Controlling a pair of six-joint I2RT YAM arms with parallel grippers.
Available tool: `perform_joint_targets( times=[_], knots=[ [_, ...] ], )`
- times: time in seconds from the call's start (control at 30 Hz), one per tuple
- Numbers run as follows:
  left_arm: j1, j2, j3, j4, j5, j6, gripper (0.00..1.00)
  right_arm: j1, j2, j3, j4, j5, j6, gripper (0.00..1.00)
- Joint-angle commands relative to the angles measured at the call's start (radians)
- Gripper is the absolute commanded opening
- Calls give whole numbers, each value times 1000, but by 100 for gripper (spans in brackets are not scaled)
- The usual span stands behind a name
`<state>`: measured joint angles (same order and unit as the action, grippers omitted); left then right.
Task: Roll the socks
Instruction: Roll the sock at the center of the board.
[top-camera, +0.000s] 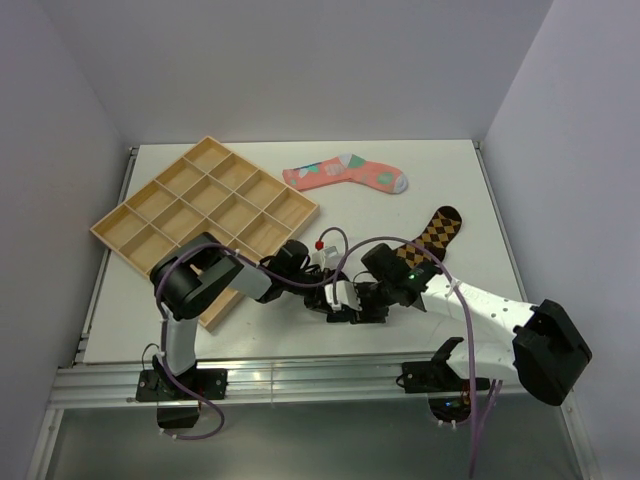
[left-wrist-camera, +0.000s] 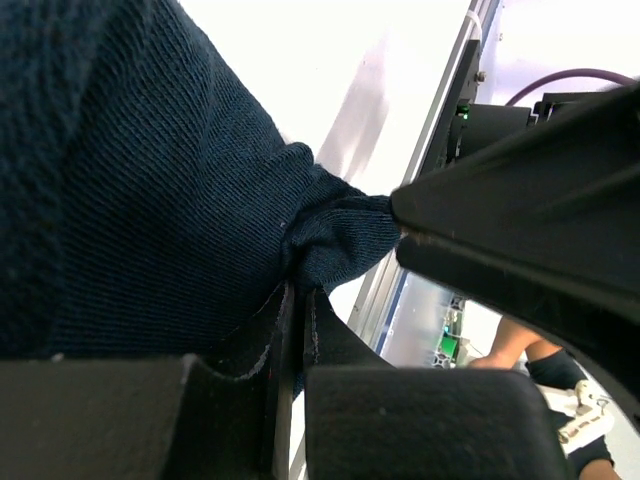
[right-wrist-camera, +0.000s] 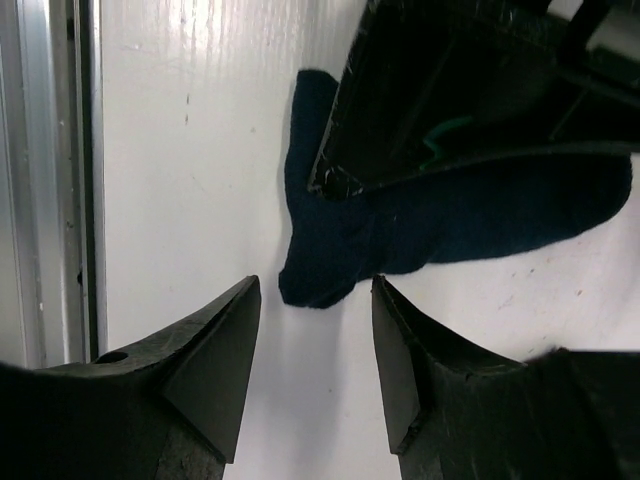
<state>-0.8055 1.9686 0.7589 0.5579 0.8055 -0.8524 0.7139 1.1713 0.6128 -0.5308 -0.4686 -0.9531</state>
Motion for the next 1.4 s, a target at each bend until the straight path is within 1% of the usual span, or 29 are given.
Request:
perform_joint_targets(
  times=[0.0,0.1,0.27,0.5,0.57,0.6,0.67,0.7,0.73,0.77,0.8,0.87,0.9,1.0,1.1,1.17,1.23,1.27,1.37],
  knots=[
    [2,41,10,-40,-3,9,0,39,-7,-13,63,22,19,56],
    [3,50,11,-33,1,6,0,77,-10,-37,113,57,33,56],
    [3,58,17,-32,4,7,0,108,21,-50,144,84,43,55],
    [3,53,23,-30,18,12,0,128,67,-62,221,133,66,49],
    [3,49,25,-36,21,16,0,130,96,-58,226,140,71,44],
    [3,41,25,-38,24,18,0,128,100,-58,232,140,73,38],
    [5,29,25,-50,23,29,0,128,119,-54,232,137,80,29],
    [5,18,25,-49,23,30,0,130,126,-50,227,136,82,24],
    [6,12,23,-52,18,33,1,130,134,-44,223,137,83,21],
    [8,3,25,-61,3,44,4,130,149,-32,213,140,85,19],
    [11,-20,25,-85,-14,55,10,130,159,-24,195,142,85,16],
    [14,-54,13,-98,-80,73,19,128,189,8,148,133,91,15],
    [17,-89,7,-99,-101,75,29,127,197,16,137,133,91,14],
    [28,-163,-6,-130,-204,90,36,127,212,18,132,142,102,14],
    [42,-220,-20,-133,-271,96,37,127,223,11,134,145,114,14],
    [52,-241,-32,-130,-310,95,36,125,232,18,129,143,123,14],
    [60,-269,-33,-173,-362,96,31,125,237,21,123,140,129,13],
    [63,-278,-39,-190,-412,102,29,125,238,25,120,134,132,14],
    [65,-319,-65,-225,-482,108,27,121,248,45,89,114,136,13]
  ],
)
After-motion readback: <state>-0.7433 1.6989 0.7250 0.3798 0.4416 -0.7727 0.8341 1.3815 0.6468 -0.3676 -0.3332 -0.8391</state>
